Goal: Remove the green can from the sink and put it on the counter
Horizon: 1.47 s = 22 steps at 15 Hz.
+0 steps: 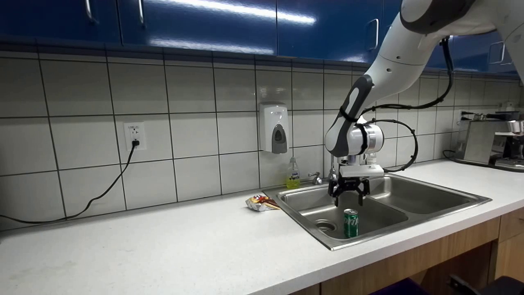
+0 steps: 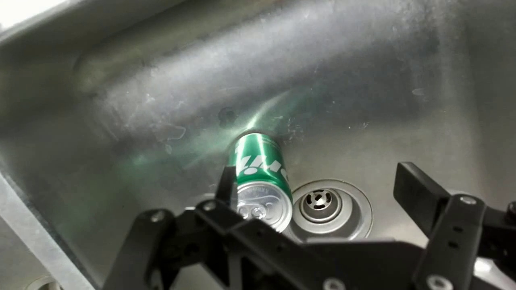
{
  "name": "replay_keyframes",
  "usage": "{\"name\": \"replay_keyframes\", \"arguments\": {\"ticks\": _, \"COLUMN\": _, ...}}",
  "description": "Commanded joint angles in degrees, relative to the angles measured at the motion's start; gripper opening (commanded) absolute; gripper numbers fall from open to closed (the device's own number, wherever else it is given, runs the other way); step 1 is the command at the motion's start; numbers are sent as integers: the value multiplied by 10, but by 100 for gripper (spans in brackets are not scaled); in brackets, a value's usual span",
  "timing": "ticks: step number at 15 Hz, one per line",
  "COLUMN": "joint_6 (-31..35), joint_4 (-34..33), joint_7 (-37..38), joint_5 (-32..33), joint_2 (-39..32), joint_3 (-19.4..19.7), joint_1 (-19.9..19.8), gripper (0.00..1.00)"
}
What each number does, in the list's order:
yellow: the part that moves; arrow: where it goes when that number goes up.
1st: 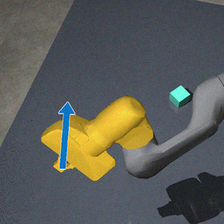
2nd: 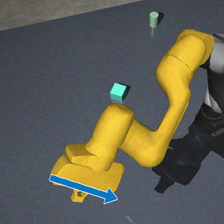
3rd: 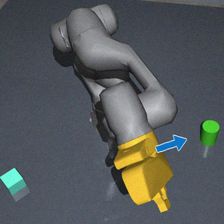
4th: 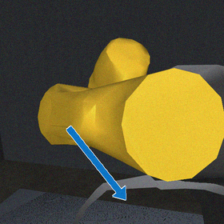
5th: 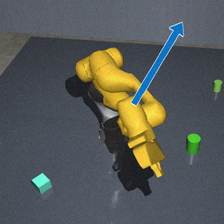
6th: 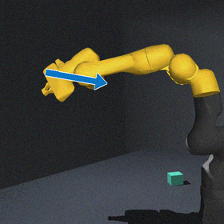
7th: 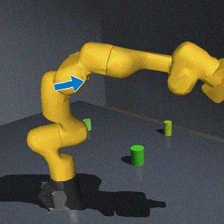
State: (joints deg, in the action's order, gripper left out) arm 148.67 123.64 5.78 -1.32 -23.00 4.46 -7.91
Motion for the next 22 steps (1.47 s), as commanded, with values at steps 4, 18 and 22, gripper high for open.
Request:
{"name": "replay_keyframes", "arguments": {"ticks": 4, "joint_6": -21, "joint_4": -58, "joint_7": -21, "joint_5": -16, "joint_2": -46, "joint_3": 9, "joint_1": -11, "gripper": 100}}
{"name": "replay_keyframes", "arguments": {"ticks": 18, "joint_6": -23, "joint_4": -101, "joint_7": -20, "joint_5": -28, "joint_2": -96, "joint_3": 14, "joint_1": -26, "gripper": 100}}
{"name": "replay_keyframes", "arguments": {"ticks": 22, "joint_6": -37, "joint_4": -113, "joint_7": -32, "joint_5": -37, "joint_2": -102, "joint_3": 6, "joint_1": -37, "gripper": 100}}
